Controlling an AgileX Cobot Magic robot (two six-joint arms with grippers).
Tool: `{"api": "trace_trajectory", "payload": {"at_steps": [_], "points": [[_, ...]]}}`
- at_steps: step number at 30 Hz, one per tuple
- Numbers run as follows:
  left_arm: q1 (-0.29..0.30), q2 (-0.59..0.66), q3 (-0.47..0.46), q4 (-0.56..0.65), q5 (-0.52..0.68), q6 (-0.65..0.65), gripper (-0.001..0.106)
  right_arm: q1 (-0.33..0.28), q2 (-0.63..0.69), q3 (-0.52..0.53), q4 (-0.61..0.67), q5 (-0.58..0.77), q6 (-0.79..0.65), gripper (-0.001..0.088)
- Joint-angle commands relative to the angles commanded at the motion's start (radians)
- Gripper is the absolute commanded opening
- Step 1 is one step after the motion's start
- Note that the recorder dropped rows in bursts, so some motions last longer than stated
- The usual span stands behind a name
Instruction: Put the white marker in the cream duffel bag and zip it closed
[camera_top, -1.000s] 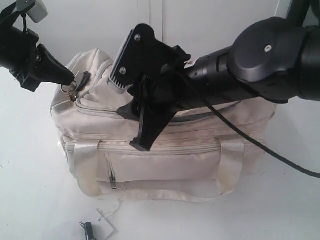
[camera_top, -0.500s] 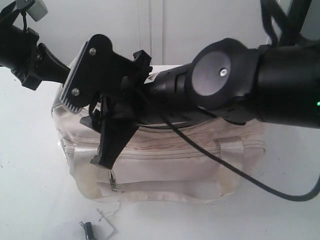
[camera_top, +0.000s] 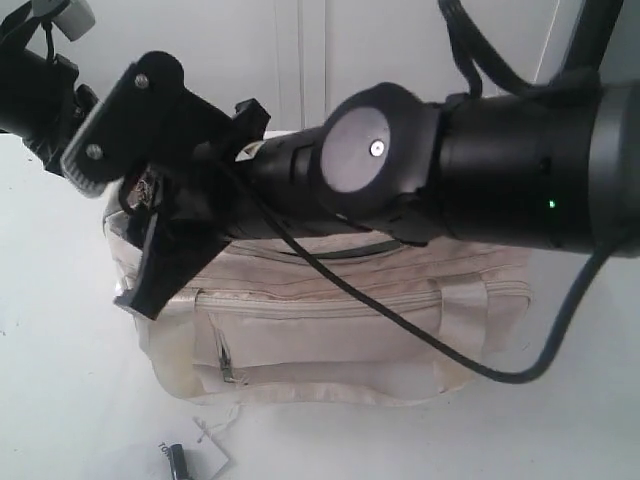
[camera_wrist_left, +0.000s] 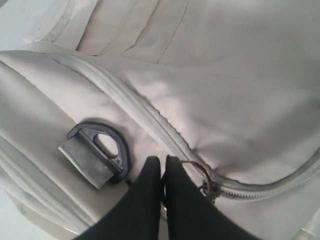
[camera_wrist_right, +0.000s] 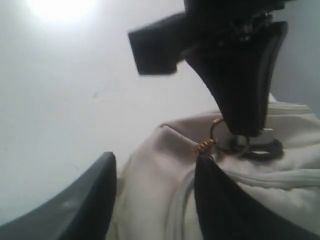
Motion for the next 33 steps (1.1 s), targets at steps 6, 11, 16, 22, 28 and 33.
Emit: {"api": "trace_trajectory", "payload": {"at_steps": [6, 11, 16, 22, 28, 33], "points": [[0.000, 0.000, 0.000, 0.001, 0.000, 0.000, 0.000, -0.001, 0.009, -0.138, -0.520, 0.295, 0.504, 0.0414], [0.000, 0.000, 0.000, 0.001, -0.002, 0.000, 0.000, -0.001, 0.025, -0.175, -0.711, 0.369, 0.648, 0.0464], [0.000, 0.000, 0.000, 0.001, -0.002, 0.000, 0.000, 0.002, 0.077, -0.175, -0.735, 0.329, 0.614, 0.0501], [0.000, 0.000, 0.000, 0.001, -0.002, 0.000, 0.000, 0.002, 0.139, -0.175, -0.774, 0.277, 0.614, 0.0501], [0.000, 0.000, 0.000, 0.001, -0.002, 0.000, 0.000, 0.002, 0.146, -0.175, -0.774, 0.217, 0.614, 0.0418], [0.000, 0.000, 0.000, 0.001, -0.004, 0.000, 0.000, 0.002, 0.137, -0.175, -0.774, 0.226, 0.614, 0.0147]]}}
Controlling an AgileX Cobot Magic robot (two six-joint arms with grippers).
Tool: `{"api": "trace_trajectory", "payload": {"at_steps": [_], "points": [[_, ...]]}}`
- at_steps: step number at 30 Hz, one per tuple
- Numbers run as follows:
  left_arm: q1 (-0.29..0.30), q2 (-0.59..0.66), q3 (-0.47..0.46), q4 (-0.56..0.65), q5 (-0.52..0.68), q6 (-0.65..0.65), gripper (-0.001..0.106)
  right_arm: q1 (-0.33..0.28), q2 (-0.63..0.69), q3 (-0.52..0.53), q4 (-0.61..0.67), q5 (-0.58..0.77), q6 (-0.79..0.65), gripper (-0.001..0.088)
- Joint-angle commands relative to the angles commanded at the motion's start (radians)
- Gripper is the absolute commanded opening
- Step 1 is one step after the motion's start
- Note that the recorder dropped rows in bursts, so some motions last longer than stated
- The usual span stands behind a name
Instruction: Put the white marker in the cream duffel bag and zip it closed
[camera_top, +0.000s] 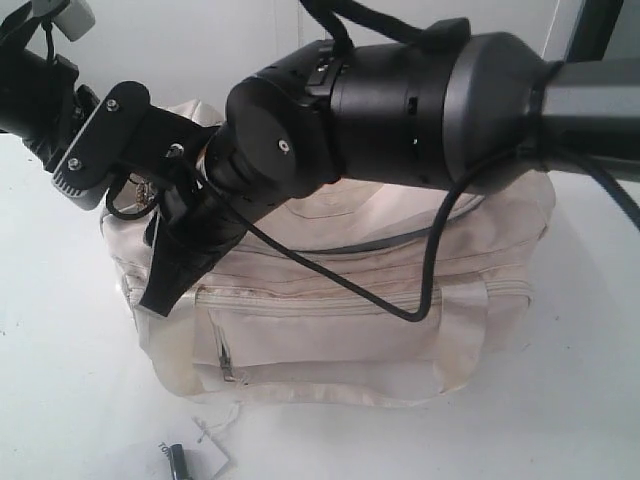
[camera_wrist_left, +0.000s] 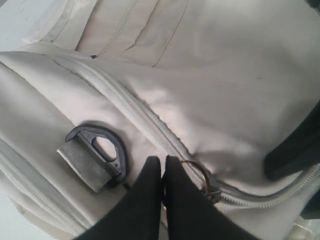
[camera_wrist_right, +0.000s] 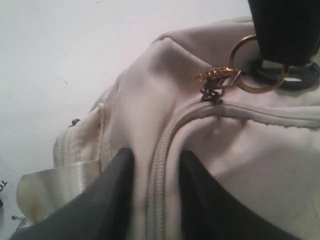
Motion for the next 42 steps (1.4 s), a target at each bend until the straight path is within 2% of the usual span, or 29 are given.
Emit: {"api": "trace_trajectory", "payload": {"at_steps": [3, 4, 10, 22, 30, 37, 42], "points": [[0.000, 0.000, 0.000, 0.000, -0.008, 0.000, 0.000, 0.000, -0.013, 0.000, -0.001, 0.006, -0.002, 0.0018], [0.000, 0.000, 0.000, 0.000, -0.015, 0.000, 0.000, 0.000, -0.021, 0.000, -0.001, 0.006, -0.002, 0.0000], [0.000, 0.002, 0.000, 0.000, -0.064, 0.012, 0.000, 0.000, -0.065, 0.000, -0.001, 0.041, -0.004, 0.0000], [0.000, 0.050, 0.000, 0.000, -0.215, 0.012, 0.000, 0.000, -0.070, 0.000, -0.001, 0.088, -0.032, 0.0000], [0.000, 0.065, 0.000, -0.114, -0.378, 0.012, 0.000, 0.000, -0.070, 0.000, 0.031, 0.090, -0.084, 0.0000], [0.000, 0.066, 0.000, -0.144, -0.411, 0.012, 0.000, 0.000, -0.064, 0.000, 0.031, 0.090, -0.084, 0.0000], [0.000, 0.066, 0.000, -0.144, -0.373, 0.012, 0.000, 0.000, -0.036, 0.000, 0.031, 0.088, -0.084, 0.0000]]}}
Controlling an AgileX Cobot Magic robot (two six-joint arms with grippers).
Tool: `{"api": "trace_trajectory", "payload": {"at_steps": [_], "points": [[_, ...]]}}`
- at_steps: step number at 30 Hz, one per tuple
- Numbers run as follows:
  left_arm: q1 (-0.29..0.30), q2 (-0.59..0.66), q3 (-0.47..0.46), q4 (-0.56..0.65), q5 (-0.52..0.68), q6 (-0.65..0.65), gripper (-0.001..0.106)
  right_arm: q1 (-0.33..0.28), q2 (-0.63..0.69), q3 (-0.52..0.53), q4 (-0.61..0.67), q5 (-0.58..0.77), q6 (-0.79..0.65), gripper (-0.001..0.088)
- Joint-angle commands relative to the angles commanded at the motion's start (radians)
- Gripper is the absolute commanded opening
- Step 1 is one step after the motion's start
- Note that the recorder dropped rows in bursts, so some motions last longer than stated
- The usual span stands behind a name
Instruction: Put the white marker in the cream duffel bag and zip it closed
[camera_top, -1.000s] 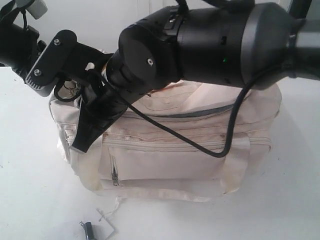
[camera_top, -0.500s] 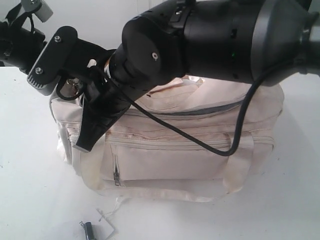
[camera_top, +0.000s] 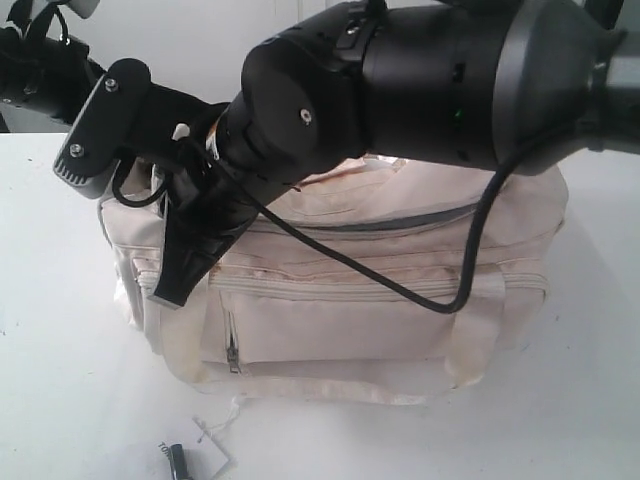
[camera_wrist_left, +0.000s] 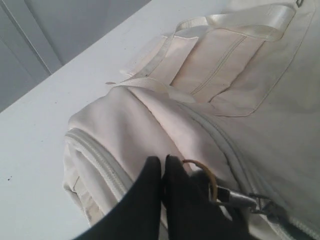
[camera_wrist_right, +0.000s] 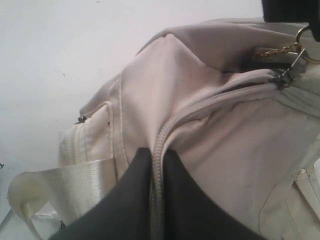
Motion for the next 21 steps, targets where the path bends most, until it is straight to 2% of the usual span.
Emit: {"api": "trace_trajectory", "payload": {"at_steps": [7, 11, 21], "points": [[0.000, 0.000, 0.000, 0.015, 0.116, -0.002, 0.000, 0.000, 0.039, 0.000, -0.002, -0.030, 0.004, 0.0000], [0.000, 0.000, 0.000, 0.031, 0.140, -0.002, 0.000, 0.000, 0.050, 0.000, -0.002, -0.035, 0.008, 0.0013], [0.000, 0.000, 0.000, 0.045, 0.142, -0.002, 0.000, 0.000, 0.046, -0.002, -0.002, -0.033, 0.018, 0.0313]]}}
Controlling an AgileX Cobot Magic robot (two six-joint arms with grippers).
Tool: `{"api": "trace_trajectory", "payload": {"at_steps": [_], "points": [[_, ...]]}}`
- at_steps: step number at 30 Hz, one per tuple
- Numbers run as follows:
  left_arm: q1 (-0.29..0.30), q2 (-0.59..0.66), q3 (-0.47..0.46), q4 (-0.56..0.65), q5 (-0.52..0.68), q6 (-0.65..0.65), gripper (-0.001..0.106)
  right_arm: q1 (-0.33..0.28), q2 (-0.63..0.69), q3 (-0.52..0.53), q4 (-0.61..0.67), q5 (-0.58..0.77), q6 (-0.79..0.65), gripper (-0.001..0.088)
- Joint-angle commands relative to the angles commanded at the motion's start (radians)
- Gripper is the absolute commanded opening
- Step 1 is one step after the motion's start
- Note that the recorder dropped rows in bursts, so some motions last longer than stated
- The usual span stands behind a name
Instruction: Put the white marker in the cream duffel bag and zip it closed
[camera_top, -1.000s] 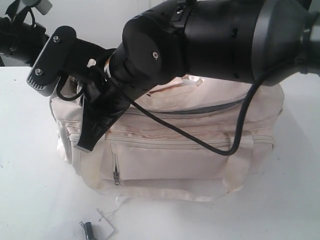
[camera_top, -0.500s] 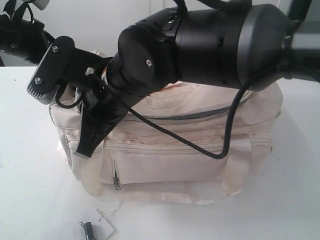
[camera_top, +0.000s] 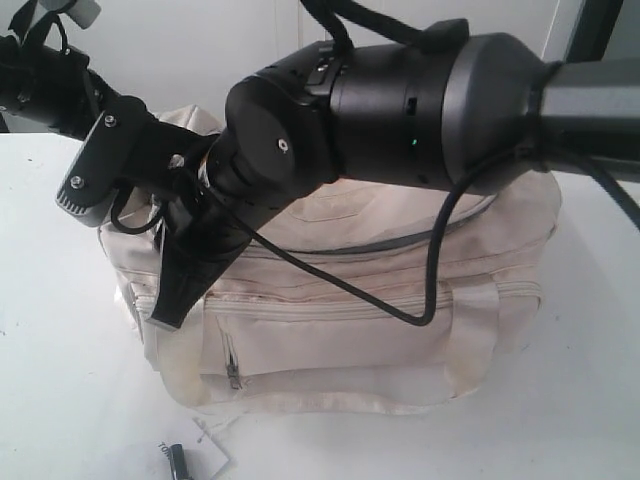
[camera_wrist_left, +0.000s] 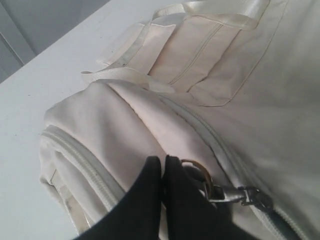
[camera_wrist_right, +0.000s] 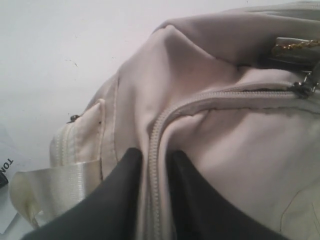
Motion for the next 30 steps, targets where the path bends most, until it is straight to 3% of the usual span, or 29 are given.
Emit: {"api": "trace_trajectory", "payload": {"at_steps": [4, 20, 22, 27, 30], "points": [[0.000, 0.000, 0.000, 0.012, 0.005, 0.000, 0.000, 0.000, -0.025, -0.001, 0.000, -0.002, 0.039, 0.0354], [0.000, 0.000, 0.000, 0.115, 0.053, -0.071, 0.000, -0.002, -0.180, -0.001, -0.007, 0.127, 0.146, 0.0353], [0.000, 0.000, 0.000, 0.132, 0.054, -0.073, 0.006, -0.002, -0.182, -0.001, -0.007, 0.133, 0.162, 0.0353], [0.000, 0.000, 0.000, 0.166, 0.059, -0.102, 0.033, -0.002, -0.182, -0.001, -0.007, 0.133, 0.185, 0.0353], [0.000, 0.000, 0.000, 0.166, 0.059, -0.102, 0.040, -0.002, -0.182, -0.001, -0.007, 0.141, 0.185, 0.0353]]}}
